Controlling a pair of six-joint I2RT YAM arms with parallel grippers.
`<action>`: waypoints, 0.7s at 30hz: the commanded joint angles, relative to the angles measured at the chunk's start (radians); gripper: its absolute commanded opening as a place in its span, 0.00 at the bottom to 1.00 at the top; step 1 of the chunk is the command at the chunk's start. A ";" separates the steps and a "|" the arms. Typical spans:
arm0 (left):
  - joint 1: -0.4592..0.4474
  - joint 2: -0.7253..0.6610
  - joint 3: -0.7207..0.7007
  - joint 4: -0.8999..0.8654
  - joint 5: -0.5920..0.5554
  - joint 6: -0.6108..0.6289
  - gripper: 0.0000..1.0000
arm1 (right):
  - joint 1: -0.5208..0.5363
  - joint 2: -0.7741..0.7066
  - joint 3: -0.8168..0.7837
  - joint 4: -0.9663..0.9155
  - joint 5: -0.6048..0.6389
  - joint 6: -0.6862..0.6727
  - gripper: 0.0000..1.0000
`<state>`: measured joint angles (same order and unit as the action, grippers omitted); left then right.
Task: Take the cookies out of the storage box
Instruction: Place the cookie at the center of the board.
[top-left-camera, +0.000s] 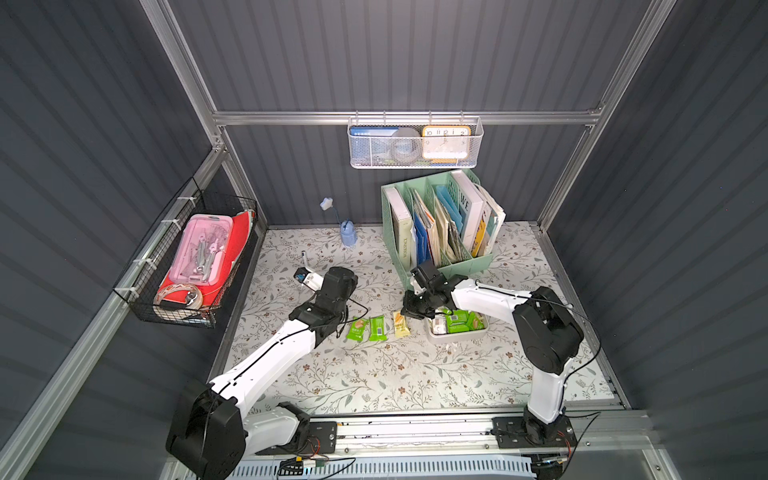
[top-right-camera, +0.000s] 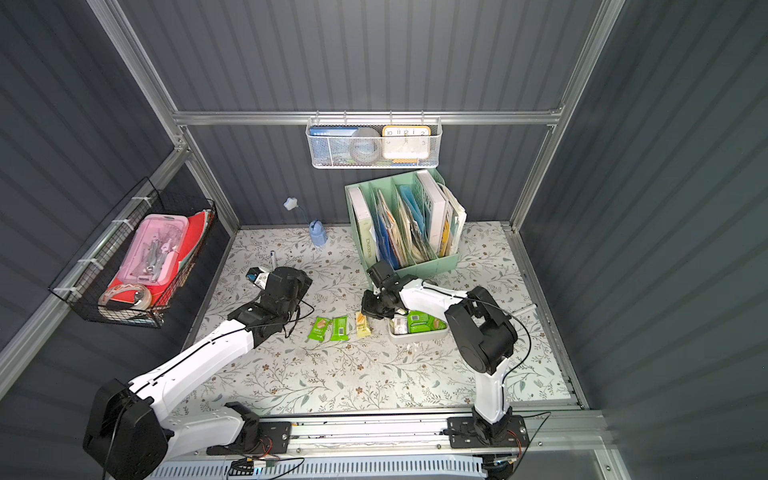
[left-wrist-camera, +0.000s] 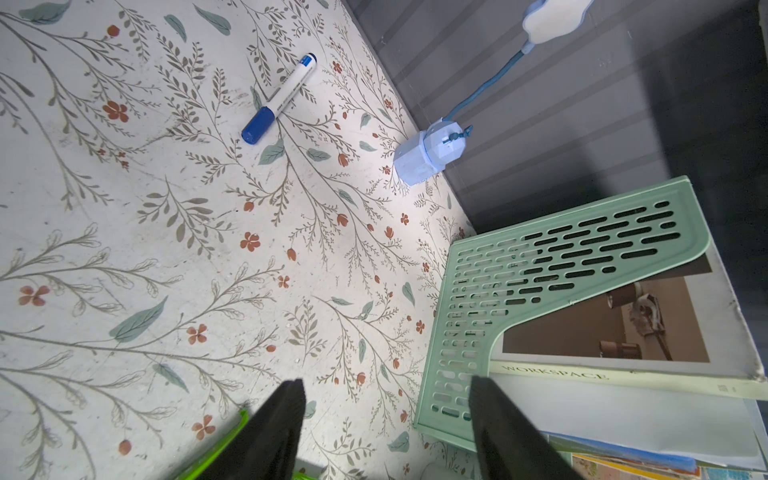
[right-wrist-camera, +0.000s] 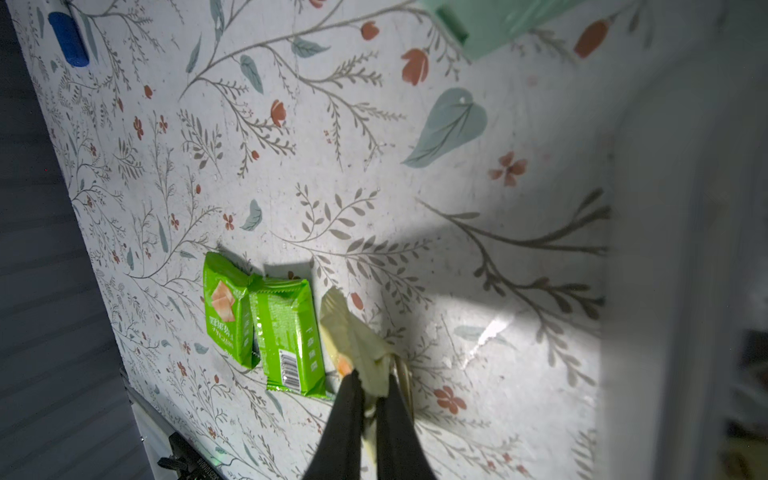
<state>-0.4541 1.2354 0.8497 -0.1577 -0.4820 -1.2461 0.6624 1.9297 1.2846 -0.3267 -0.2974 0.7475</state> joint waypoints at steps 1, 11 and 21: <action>0.008 0.024 -0.001 -0.033 0.022 0.012 0.67 | 0.009 0.044 0.040 -0.040 0.010 0.002 0.00; 0.009 0.054 0.012 0.115 0.177 0.009 0.69 | 0.012 -0.034 0.063 -0.107 0.080 -0.030 0.38; -0.106 0.257 0.326 0.004 0.188 0.245 0.65 | -0.042 -0.348 0.034 -0.325 0.275 -0.073 0.46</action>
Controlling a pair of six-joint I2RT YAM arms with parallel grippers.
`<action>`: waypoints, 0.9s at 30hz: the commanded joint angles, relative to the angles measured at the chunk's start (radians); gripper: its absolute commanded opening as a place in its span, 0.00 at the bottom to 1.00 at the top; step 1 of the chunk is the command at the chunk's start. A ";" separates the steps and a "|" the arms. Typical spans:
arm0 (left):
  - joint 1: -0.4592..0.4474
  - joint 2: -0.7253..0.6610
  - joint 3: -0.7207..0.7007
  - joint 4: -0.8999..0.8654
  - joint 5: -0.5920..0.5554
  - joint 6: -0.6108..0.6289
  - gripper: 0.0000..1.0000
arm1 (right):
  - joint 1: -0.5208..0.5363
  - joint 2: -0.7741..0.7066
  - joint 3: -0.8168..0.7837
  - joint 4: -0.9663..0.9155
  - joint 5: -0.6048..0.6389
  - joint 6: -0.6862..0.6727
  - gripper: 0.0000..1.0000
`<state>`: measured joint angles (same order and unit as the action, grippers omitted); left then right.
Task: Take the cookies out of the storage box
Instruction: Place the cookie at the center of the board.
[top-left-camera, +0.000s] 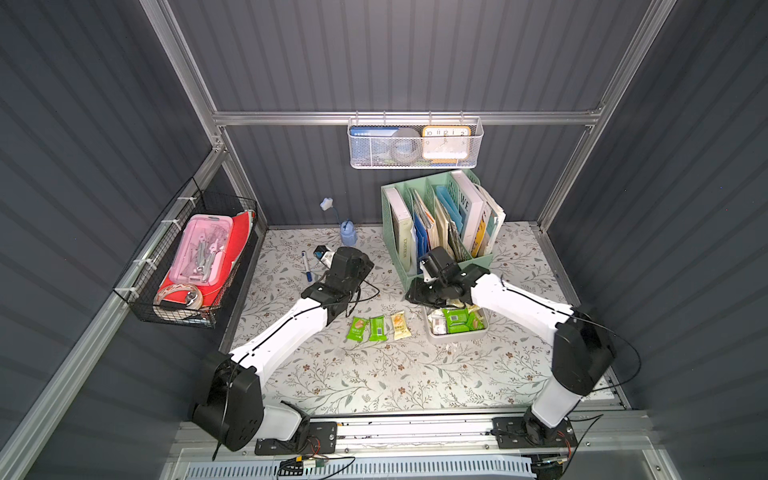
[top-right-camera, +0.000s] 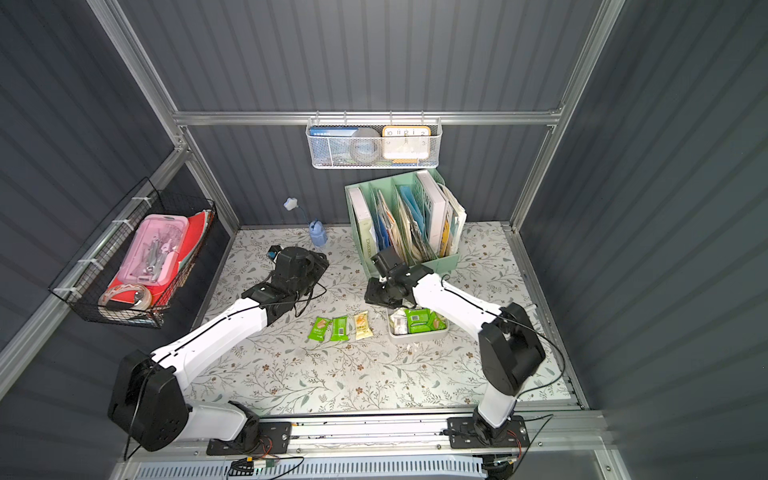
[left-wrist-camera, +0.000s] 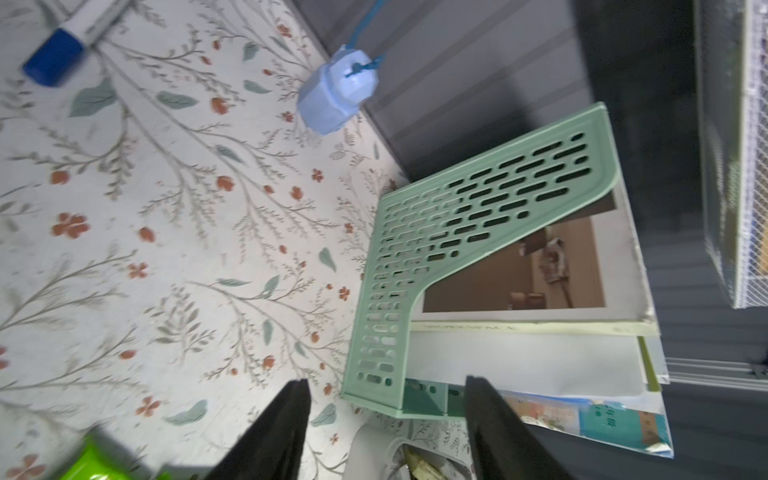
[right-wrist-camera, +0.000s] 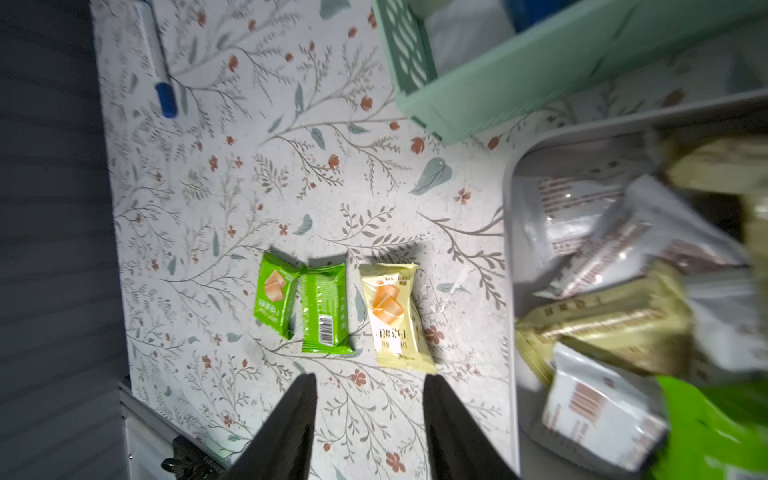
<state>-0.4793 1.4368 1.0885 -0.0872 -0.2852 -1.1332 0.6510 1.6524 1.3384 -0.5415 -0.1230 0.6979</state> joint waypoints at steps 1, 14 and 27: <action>-0.138 0.095 0.138 -0.108 -0.055 0.166 0.66 | -0.048 -0.120 -0.049 -0.126 0.124 -0.024 0.46; -0.305 0.420 0.288 -0.115 0.460 0.404 0.62 | -0.347 -0.573 -0.360 -0.297 0.177 -0.065 0.46; -0.376 0.437 0.211 0.005 0.411 0.281 0.59 | -0.377 -0.734 -0.549 -0.018 0.015 0.035 0.45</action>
<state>-0.8452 1.8820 1.3128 -0.0994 0.1696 -0.8219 0.2783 0.9440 0.8120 -0.6704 -0.0536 0.6975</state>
